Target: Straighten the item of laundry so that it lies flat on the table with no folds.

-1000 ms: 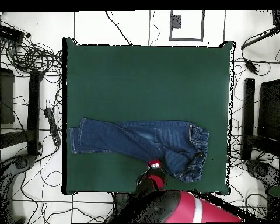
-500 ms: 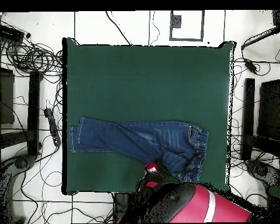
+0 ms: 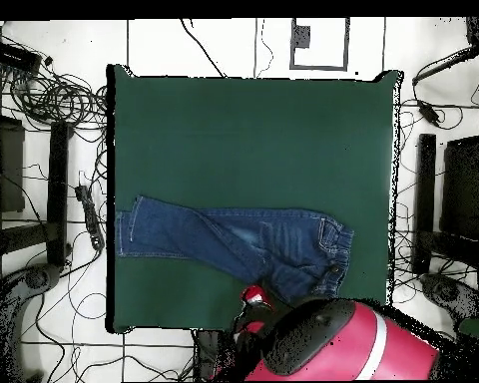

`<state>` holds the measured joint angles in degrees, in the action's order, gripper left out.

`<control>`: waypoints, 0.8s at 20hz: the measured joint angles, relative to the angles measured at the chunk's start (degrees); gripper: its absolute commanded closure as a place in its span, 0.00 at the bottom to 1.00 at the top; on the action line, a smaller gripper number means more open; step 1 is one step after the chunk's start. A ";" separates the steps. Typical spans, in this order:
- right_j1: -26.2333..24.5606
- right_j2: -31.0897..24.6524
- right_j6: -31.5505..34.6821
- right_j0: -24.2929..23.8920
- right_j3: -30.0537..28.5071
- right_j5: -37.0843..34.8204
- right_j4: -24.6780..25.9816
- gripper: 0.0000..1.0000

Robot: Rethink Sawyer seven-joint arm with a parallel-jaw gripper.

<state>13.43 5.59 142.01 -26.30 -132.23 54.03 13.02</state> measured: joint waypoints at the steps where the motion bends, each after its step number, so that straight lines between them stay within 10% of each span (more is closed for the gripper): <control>1: -0.31 0.00 0.00 -0.30 0.02 0.25 0.93 1.00; 16: -2.44 -0.13 0.00 -3.06 0.44 0.93 11.79 1.00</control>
<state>10.99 5.46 142.01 -29.36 -131.79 54.96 24.80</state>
